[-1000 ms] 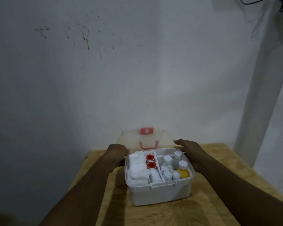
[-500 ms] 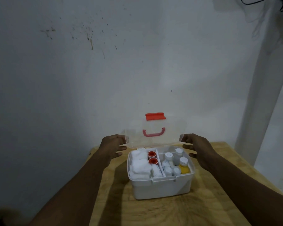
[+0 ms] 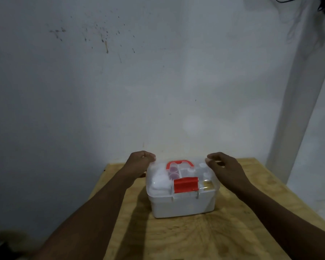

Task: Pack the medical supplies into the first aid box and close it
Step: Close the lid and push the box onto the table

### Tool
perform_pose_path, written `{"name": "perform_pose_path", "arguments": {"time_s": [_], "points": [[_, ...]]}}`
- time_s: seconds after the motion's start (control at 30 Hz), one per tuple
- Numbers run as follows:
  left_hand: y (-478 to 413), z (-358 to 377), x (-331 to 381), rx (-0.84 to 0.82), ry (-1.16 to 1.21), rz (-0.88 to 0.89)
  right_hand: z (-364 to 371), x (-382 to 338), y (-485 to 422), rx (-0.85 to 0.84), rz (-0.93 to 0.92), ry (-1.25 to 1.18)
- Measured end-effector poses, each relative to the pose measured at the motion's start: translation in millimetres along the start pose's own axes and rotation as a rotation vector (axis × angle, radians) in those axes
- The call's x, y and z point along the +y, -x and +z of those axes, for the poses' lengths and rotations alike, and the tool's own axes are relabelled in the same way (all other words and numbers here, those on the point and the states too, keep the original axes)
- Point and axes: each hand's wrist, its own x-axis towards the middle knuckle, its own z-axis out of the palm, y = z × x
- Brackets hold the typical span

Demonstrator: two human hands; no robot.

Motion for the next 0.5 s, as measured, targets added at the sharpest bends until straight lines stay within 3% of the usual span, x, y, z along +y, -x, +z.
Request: {"name": "perform_pose_path", "arguments": {"time_s": [0.17,0.27,0.5], "points": [[3.4,16.9,3.2,-0.110,-0.251,0.067,9.6,-20.6,16.1,-0.106,-0.246,0.223],[6.7,24.4,-0.6,-0.114,-0.347,0.111,13.4,-26.0,19.4,-0.191,-0.227,0.344],[7.6,25.3,-4.7,-0.064,-0.422,0.154,5.3,-16.8,25.6,-0.352,-0.212,0.355]]}}
